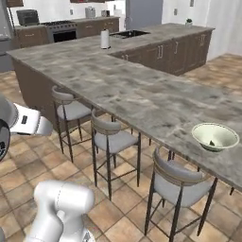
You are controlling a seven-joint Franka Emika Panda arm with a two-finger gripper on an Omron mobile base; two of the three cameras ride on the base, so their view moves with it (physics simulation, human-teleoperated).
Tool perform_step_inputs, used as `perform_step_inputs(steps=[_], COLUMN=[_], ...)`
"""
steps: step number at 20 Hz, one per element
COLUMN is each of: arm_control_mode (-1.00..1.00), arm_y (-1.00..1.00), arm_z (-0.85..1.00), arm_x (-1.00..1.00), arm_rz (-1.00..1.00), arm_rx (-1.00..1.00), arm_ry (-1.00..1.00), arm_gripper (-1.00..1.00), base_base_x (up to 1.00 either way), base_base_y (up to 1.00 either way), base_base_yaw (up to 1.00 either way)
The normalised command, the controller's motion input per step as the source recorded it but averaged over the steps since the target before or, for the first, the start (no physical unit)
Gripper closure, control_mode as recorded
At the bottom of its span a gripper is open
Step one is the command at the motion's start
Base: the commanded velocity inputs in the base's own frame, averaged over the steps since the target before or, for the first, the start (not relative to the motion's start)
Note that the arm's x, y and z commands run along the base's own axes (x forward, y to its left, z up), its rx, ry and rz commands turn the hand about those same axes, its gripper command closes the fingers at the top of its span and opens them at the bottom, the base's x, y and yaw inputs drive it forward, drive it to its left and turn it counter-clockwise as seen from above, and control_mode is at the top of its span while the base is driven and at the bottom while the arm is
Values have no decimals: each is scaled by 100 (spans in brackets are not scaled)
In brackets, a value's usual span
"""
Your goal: There is a bowl on the dining counter. Grab a lemon wedge from the fridge and place it in the bowl. Then get the liquor bottle and glass cup from the cabinet and place them next to the bowl.
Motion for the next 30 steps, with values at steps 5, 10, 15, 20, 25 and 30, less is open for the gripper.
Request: perform_step_inputs(steps=[5, 10, 15, 20, 25, 30], arm_control_mode=[100, 100, 100, 100, 100, 100], arm_y=[0, 0, 0, 0, 0, 0], arm_z=[0, 0, 0, 0, 0, 0], arm_x=[0, 0, 0, 0, 0, 0], arm_rz=[0, 0, 0, 0, 0, 0], arm_rx=[0, 0, 0, 0, 0, 0], arm_ry=[0, 0, 0, 0, 0, 0], arm_gripper=[-100, -100, -100, -100, -100, -100], base_base_x=[-2, 43, 100, 100, 100, 100], base_base_y=[29, 12, 1, 0, 1, 1], base_base_yaw=[91, 72, 46, 16, 9, 9])
